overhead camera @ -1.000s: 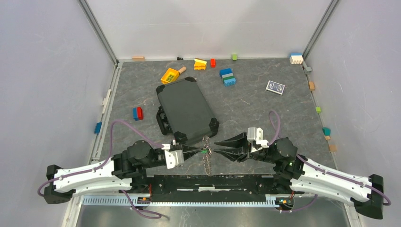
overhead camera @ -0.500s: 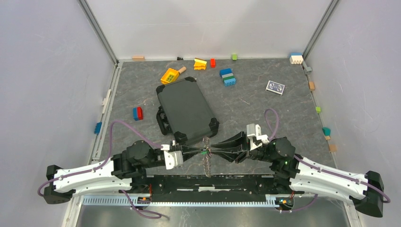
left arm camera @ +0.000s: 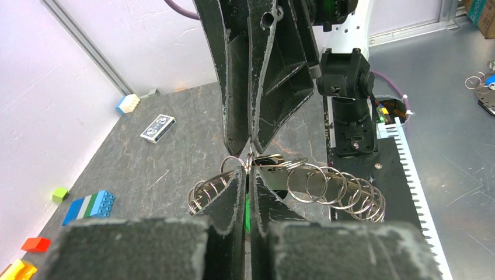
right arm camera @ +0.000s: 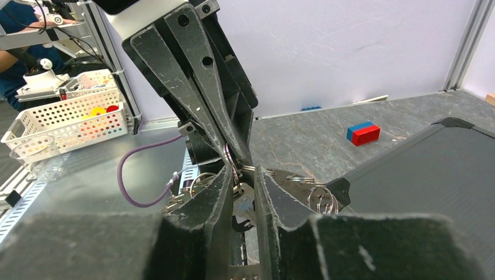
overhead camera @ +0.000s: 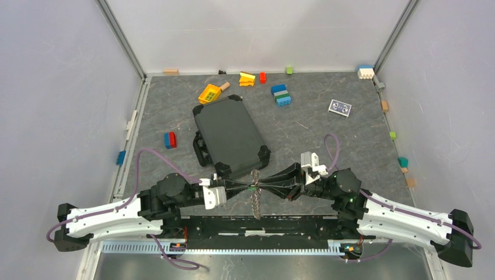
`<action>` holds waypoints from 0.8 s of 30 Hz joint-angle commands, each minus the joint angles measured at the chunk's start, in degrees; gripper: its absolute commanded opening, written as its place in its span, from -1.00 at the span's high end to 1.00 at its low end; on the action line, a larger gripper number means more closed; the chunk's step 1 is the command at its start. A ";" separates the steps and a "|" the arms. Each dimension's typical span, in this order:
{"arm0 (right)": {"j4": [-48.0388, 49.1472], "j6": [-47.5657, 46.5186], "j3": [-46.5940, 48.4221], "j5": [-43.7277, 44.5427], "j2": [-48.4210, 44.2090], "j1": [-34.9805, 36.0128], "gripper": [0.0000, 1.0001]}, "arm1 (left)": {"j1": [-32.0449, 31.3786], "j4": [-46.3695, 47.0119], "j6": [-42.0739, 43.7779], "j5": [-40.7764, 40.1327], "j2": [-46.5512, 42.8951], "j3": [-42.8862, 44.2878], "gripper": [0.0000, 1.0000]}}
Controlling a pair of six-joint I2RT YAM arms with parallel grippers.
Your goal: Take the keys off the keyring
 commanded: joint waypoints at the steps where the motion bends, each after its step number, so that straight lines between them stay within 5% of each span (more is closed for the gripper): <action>1: 0.25 0.32 0.39 -0.24 0.51 0.07 0.54 | -0.10 4.95 -0.39 1.50 -0.41 1.18 0.95; 10: 0.41 0.37 0.04 0.23 -0.08 0.05 1.00 | -0.10 4.70 -0.24 1.24 -0.88 0.82 0.95; 24: -0.54 4.08 0.61 0.81 1.31 0.10 1.00 | -0.06 5.67 0.05 1.96 -1.50 0.04 0.95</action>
